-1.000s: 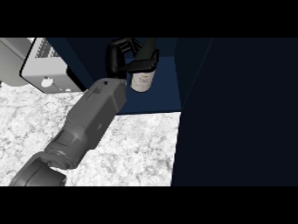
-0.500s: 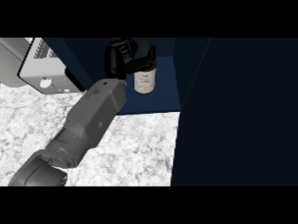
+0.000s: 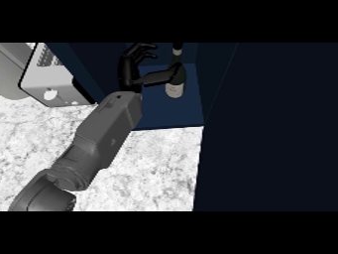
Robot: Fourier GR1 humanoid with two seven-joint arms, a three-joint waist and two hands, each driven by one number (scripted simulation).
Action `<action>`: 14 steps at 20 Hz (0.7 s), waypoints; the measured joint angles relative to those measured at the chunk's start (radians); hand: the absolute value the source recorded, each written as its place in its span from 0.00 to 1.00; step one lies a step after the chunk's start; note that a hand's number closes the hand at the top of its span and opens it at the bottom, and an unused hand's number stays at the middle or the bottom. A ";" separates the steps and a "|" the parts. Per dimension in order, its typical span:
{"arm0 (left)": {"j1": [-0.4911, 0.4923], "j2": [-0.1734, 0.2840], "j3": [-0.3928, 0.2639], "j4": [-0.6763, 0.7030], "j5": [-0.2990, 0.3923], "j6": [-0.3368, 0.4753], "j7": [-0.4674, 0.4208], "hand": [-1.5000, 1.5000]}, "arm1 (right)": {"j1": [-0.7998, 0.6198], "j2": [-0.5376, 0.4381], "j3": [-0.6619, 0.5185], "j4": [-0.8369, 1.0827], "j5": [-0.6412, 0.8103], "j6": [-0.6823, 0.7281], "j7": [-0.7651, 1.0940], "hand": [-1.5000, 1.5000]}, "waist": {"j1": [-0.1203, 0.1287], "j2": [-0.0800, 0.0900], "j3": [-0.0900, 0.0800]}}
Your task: Pick up the wine, place it into the cabinet and close the cabinet
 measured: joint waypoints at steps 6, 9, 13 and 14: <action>0.003 0.004 -0.014 0.022 -0.031 0.028 -0.008 0.00 | 0.016 0.001 -0.009 0.009 -0.002 0.013 -0.034 0.00 | -0.005 0.002 0.002; 0.010 0.004 -0.022 0.034 -0.046 0.039 -0.008 0.00 | 0.025 0.002 -0.003 0.009 -0.004 0.018 -0.034 0.00 | -0.007 0.003 0.001; 0.022 0.004 -0.028 0.041 -0.060 0.063 -0.021 0.00 | 0.013 0.001 -0.003 0.006 -0.005 0.014 -0.024 0.00 | -0.010 0.004 0.001; 0.023 0.005 -0.027 0.041 -0.061 0.060 -0.018 0.00 | 0.009 -0.001 -0.005 0.006 -0.005 0.017 -0.026 0.00 | -0.012 0.004 0.001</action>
